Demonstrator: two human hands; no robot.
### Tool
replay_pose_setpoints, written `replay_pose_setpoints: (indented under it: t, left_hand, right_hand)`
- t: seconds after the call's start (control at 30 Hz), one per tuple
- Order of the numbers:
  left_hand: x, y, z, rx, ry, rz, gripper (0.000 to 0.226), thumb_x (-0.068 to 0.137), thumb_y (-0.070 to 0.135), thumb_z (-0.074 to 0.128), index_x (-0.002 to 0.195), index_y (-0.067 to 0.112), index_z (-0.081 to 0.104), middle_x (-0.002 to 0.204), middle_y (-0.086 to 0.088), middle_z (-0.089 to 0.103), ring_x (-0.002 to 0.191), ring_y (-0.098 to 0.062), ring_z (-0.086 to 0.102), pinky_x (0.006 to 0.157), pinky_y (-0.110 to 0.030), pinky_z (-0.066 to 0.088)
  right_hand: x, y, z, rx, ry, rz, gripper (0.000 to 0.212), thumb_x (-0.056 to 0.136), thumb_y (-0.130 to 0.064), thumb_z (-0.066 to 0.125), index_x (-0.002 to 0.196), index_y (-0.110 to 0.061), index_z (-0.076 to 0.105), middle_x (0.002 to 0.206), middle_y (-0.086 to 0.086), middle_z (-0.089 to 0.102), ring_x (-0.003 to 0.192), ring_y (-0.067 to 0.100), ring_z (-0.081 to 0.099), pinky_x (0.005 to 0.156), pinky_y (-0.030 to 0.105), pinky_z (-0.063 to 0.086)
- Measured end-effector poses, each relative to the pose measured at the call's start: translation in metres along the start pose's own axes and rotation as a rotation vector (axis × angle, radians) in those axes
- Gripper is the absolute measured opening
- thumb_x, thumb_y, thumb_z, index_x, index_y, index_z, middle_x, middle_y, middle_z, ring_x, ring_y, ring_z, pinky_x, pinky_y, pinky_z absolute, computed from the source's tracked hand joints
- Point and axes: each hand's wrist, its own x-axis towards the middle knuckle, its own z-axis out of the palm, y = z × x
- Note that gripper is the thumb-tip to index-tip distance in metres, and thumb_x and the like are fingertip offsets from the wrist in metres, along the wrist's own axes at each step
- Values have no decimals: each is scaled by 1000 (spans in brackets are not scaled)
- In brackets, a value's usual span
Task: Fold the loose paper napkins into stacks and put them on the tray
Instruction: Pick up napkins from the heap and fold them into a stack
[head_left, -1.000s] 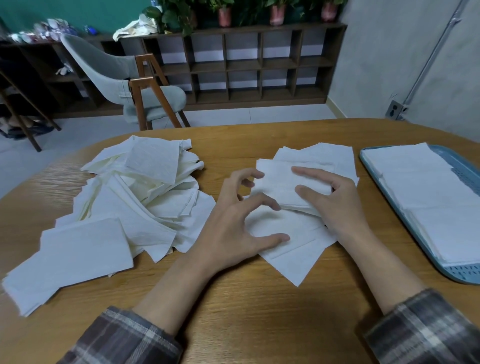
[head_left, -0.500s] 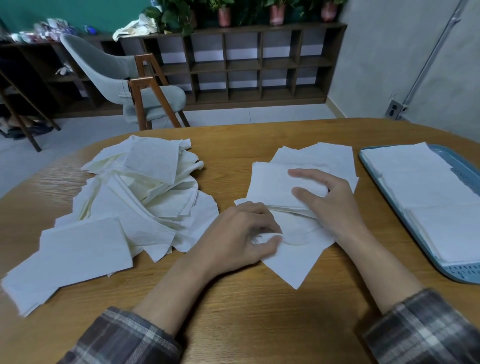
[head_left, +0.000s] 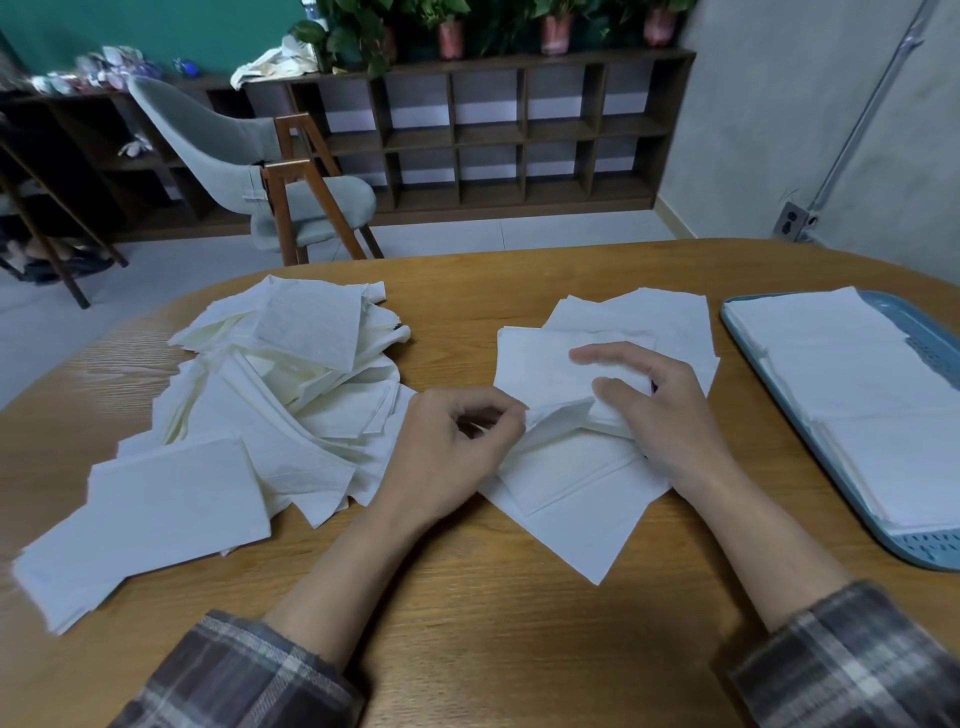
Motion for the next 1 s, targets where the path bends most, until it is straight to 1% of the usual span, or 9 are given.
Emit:
replay_pose_setpoints:
  t: [0.2, 0.37, 0.47, 0.57, 0.63, 0.73, 0.8, 0.9, 1.0]
  left_hand:
    - [2, -2, 0, 40, 106, 76, 22, 103, 13, 62, 83, 19, 67, 72, 17, 60, 62, -18, 46, 59, -39, 43]
    - [1, -3, 1, 122, 138, 165, 18, 105, 18, 63, 90, 25, 70, 63, 11, 51, 55, -7, 40, 57, -22, 33]
    - [2, -3, 3, 110, 128, 156, 14, 105, 23, 64, 95, 26, 73, 64, 8, 53, 57, -7, 39, 58, -20, 30]
    - [1, 3, 2, -20, 76, 110, 9, 101, 31, 69, 108, 25, 72, 72, 13, 65, 64, -4, 54, 60, -20, 40]
    - [2, 6, 1, -134, 41, 45, 24, 96, 26, 76, 119, 26, 68, 87, 9, 78, 80, -9, 73, 67, -28, 56]
    - [5, 1, -2, -115, 90, 3, 39, 92, 15, 80, 124, 31, 64, 83, -4, 76, 79, -24, 73, 72, -40, 59]
    - [9, -1, -5, -163, 95, -46, 43, 92, 12, 80, 127, 30, 62, 82, -6, 74, 72, -21, 70, 71, -38, 57]
    - [9, 2, -7, -183, 160, -61, 43, 93, 12, 79, 130, 26, 62, 84, -2, 73, 64, -9, 67, 64, -24, 54]
    - [8, 7, -10, -160, 281, -16, 39, 94, 14, 79, 129, 23, 63, 89, 1, 75, 55, -9, 62, 54, -16, 47]
  right_hand:
    - [-3, -5, 0, 18, -99, -78, 27, 102, -14, 59, 109, -28, 81, 118, -24, 74, 121, -6, 59, 106, 27, 42]
    - [-12, -10, 6, -46, -207, -165, 22, 93, -47, 73, 107, -32, 80, 114, -19, 75, 117, 4, 64, 97, 25, 45]
    - [-11, -6, 10, -85, -138, -116, 11, 86, -42, 82, 95, -37, 80, 102, -22, 74, 103, 3, 66, 85, 28, 47]
    - [-10, -8, 10, -15, -116, -109, 3, 94, -29, 78, 92, -29, 81, 93, -13, 77, 94, 7, 70, 80, 27, 51]
    - [-10, -11, 7, 65, -66, -87, 8, 97, -27, 74, 93, -24, 81, 93, -8, 79, 92, 10, 72, 80, 27, 54]
    - [-7, -11, 3, 173, 21, -17, 12, 100, -26, 71, 100, -19, 80, 100, -6, 80, 98, 12, 75, 87, 31, 57]
    - [-5, -9, 1, 233, 64, 35, 14, 100, -29, 71, 104, -20, 81, 106, -3, 80, 105, 18, 74, 98, 43, 57]
    - [-4, -8, -1, 271, 57, 85, 19, 98, -39, 74, 107, -24, 81, 113, -2, 79, 114, 24, 72, 111, 57, 49]
    - [-4, -8, -2, 293, -42, 113, 15, 101, -28, 70, 111, -22, 80, 116, 0, 79, 114, 24, 73, 111, 57, 49]
